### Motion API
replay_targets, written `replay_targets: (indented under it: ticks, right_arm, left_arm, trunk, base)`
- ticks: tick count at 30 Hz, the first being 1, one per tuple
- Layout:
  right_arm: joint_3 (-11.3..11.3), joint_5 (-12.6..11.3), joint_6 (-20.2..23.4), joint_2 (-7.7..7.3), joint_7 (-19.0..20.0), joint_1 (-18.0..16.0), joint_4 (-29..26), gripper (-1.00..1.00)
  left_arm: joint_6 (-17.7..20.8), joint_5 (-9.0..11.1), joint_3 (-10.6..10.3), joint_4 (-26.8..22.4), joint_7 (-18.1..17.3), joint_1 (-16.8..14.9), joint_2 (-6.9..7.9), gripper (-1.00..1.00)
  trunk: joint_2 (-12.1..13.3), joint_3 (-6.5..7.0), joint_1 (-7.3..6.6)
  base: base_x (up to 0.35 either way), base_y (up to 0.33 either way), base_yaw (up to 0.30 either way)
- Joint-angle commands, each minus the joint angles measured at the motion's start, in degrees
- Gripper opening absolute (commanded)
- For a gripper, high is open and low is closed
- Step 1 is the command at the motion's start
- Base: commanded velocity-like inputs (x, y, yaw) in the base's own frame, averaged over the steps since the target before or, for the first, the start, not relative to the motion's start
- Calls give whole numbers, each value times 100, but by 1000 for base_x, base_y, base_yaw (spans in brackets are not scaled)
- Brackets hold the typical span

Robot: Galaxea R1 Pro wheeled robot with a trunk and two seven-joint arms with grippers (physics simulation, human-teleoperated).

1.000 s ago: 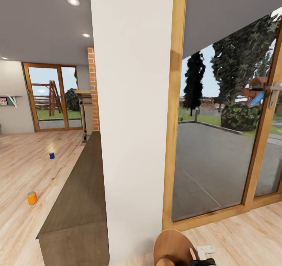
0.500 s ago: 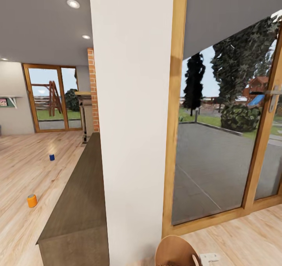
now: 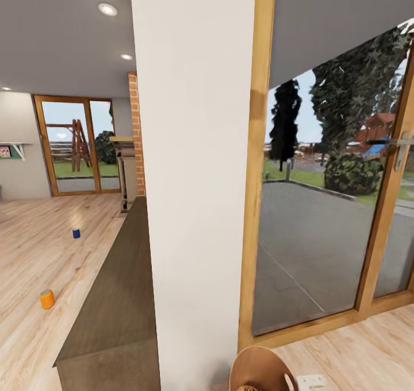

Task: Put the three can of soda from the living room inside the tash can in the kitchen.

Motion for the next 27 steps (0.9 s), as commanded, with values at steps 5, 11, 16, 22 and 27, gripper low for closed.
replay_targets:
  ticks: [5, 11, 16, 22, 27]
  right_arm:
    - [-38, 8, -890, 0, 42, 187, 37, -100]
    - [-37, 6, -1215, -1, 42, 280, 50, -100]
    - [-36, 5, -1290, -1, 49, 303, 53, -100]
    - [-36, 10, -1305, -1, 143, 312, 49, -100]
    - [-36, 13, -1309, -1, 298, 315, 46, -100]
  left_arm:
    - [-15, 1, 1, 61, 0, -2, 0, 100]
    - [-101, 3, -6, 199, 0, -2, -2, 100]
    - [-134, 1, -9, 238, 2, 0, -6, 100]
    - [-140, 0, -9, 246, 6, 0, -8, 100]
    - [-154, -1, -9, 248, 8, 0, -9, 100]
  trunk:
    - [202, 91, -111]
    - [442, 199, -243]
    - [643, 289, -352]
    - [883, 396, -484]
    - [1084, 486, -594]
  base:
    - [0, 0, 0]
    - [0, 0, 0]
    - [0, 0, 0]
    - [0, 0, 0]
    - [0, 0, 0]
